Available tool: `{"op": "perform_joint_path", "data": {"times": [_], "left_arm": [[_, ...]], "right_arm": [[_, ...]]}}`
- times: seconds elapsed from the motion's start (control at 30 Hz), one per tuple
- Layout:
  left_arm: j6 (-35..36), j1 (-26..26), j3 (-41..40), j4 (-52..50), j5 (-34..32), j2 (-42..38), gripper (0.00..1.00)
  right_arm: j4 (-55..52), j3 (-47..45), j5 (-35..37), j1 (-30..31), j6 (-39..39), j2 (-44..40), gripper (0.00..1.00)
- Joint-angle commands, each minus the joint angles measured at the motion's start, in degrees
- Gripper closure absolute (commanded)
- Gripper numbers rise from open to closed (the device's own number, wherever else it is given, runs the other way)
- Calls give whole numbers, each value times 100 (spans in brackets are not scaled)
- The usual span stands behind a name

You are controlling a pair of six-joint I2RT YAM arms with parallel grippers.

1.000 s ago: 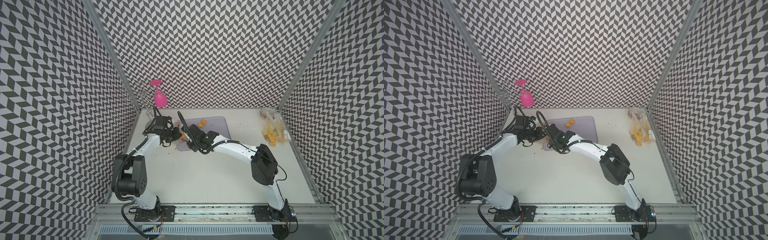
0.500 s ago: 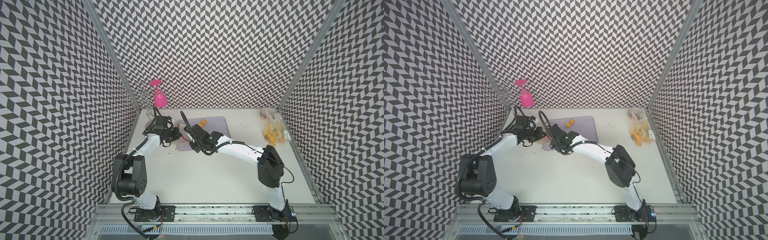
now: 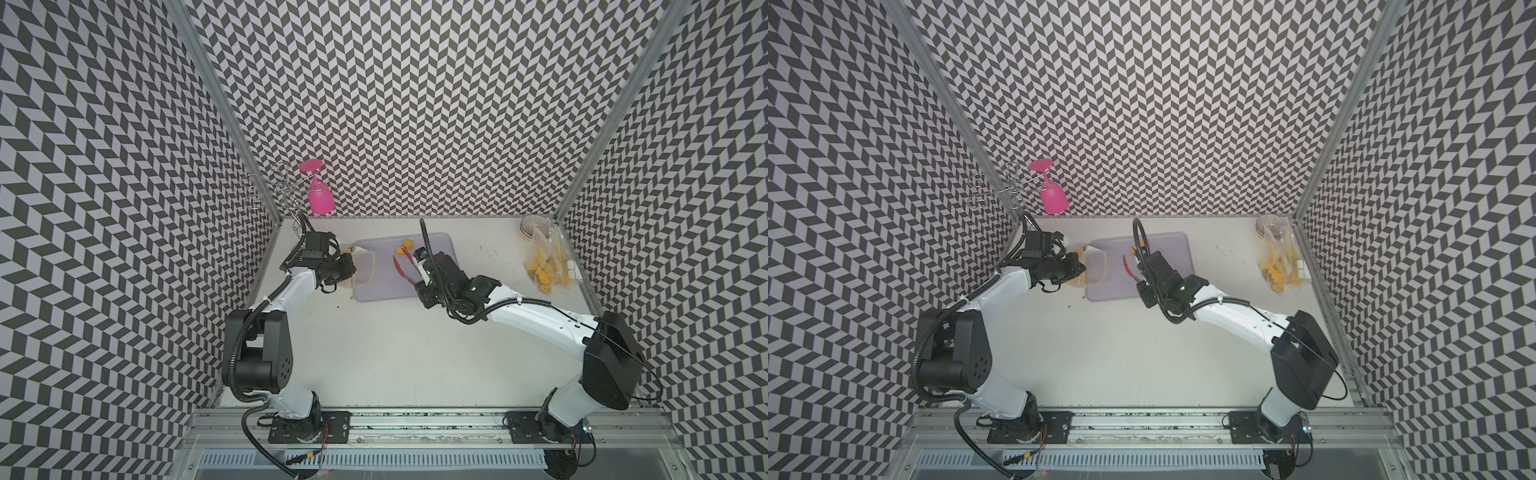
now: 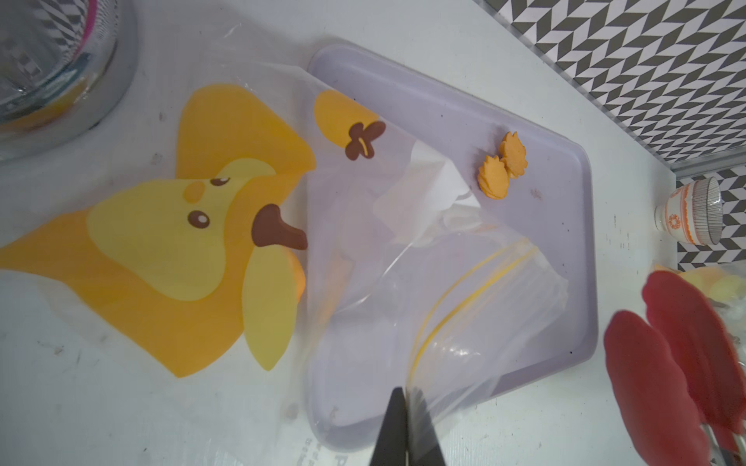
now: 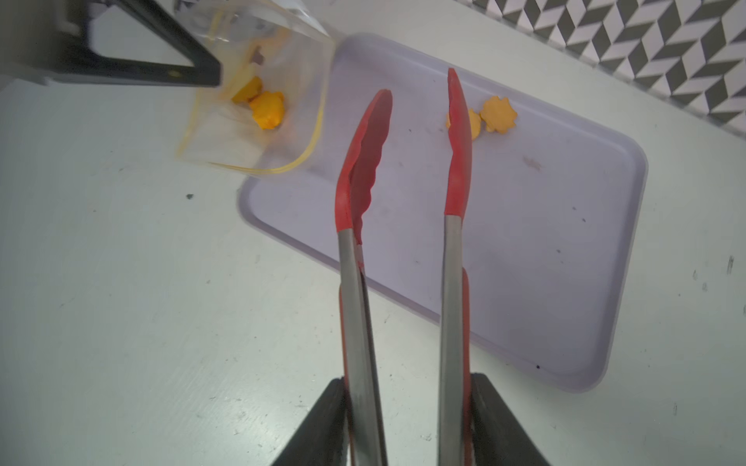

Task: Put the cookies into a resealable bag to prevent moisture
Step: Place the cookie in the ziploc bag, then pick up the cookie from the tray.

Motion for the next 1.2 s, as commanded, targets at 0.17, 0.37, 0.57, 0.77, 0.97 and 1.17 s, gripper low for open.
{"op": "perform_joint_path", "data": {"times": [0.17, 0.37, 0.57, 0.77, 0.97, 1.17], "left_arm": [[-42, 291, -38, 81, 49, -289, 100], [-26, 337, -45, 82, 70, -317, 100], [-16, 347, -42, 82, 82, -314, 100], [-16, 345, -55, 90, 93, -317, 100], [-16, 345, -55, 99, 132, -296, 100], [-16, 346, -64, 99, 131, -306, 100]], "right_arm": [[-204, 819, -1041, -587, 224, 1070, 54], [-385, 1317, -1159, -710, 201, 1669, 52], [-670, 1832, -1092, -799, 295, 2175, 50], [-784, 2142, -1049, -858, 413, 2477, 48], [-863, 2393, -1123, -924, 421, 2712, 47], [-964, 2786, -1159, -939, 334, 3009, 48]]}}
